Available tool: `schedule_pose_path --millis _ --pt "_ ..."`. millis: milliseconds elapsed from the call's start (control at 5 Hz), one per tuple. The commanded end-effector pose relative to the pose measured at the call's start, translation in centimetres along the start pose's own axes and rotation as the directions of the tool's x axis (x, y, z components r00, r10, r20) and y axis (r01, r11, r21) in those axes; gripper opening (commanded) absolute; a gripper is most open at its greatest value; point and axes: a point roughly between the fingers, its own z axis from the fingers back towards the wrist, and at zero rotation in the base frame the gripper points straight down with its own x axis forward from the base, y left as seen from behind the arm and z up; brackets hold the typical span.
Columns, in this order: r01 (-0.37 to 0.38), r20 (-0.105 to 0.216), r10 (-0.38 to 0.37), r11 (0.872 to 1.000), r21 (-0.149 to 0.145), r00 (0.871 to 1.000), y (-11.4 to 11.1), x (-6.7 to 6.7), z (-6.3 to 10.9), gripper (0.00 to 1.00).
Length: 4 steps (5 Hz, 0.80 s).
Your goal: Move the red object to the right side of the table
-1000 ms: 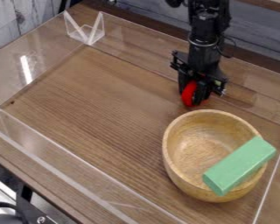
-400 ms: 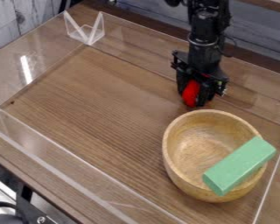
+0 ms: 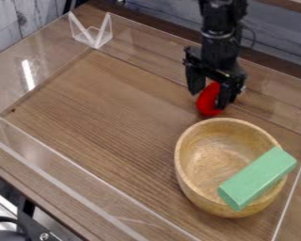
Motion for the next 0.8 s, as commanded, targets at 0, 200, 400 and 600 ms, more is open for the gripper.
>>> schedule_pose_path --millis 0,200,400,600 --pt "-0.05 0.11 0.047 0.998 0.025 0.993 1.6 0.2 4.6 1.0" --pt "-0.124 0.139 0.117 0.991 0.041 0.983 4.0 -0.9 6.5 1.0" --pt "-0.196 0.137 0.186 0.978 0.07 0.973 7.3 -2.6 7.2 1.0" --pt "-0.233 0.131 0.22 0.968 0.093 0.967 9.5 -4.1 7.4 1.0"
